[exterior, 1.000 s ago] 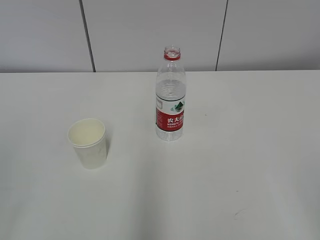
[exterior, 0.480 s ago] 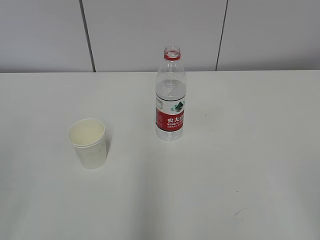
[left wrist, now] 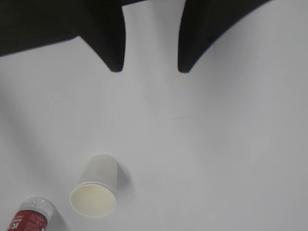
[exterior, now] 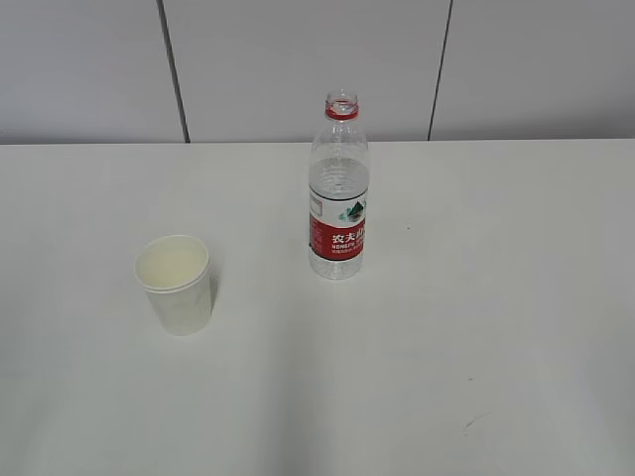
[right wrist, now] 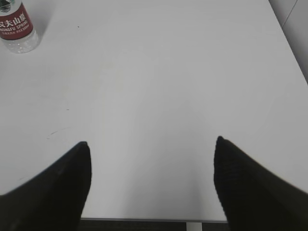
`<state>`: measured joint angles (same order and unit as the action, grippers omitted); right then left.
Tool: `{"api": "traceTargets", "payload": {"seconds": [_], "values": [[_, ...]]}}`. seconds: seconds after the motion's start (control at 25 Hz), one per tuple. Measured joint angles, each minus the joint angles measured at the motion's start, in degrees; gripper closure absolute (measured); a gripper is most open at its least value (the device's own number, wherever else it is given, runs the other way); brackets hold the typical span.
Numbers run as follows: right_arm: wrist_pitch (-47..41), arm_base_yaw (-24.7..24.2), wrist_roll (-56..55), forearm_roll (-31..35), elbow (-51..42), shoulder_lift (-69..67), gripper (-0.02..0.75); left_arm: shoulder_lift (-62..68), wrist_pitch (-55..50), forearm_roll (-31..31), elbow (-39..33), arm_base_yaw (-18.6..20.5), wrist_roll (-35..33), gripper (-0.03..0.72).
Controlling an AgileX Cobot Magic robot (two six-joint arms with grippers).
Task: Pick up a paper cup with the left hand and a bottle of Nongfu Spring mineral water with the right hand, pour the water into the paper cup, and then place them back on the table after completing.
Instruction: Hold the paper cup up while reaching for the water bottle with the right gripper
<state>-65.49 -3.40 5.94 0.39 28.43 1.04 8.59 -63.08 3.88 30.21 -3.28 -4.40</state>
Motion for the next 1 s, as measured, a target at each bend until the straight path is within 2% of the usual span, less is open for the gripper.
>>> {"api": "traceTargets", "payload": {"seconds": [1.0], "values": [[0.00, 0.00, 0.00, 0.00, 0.00, 0.00, 0.152, 0.00, 0.00, 0.00, 0.00, 0.00, 0.00, 0.448]]}}
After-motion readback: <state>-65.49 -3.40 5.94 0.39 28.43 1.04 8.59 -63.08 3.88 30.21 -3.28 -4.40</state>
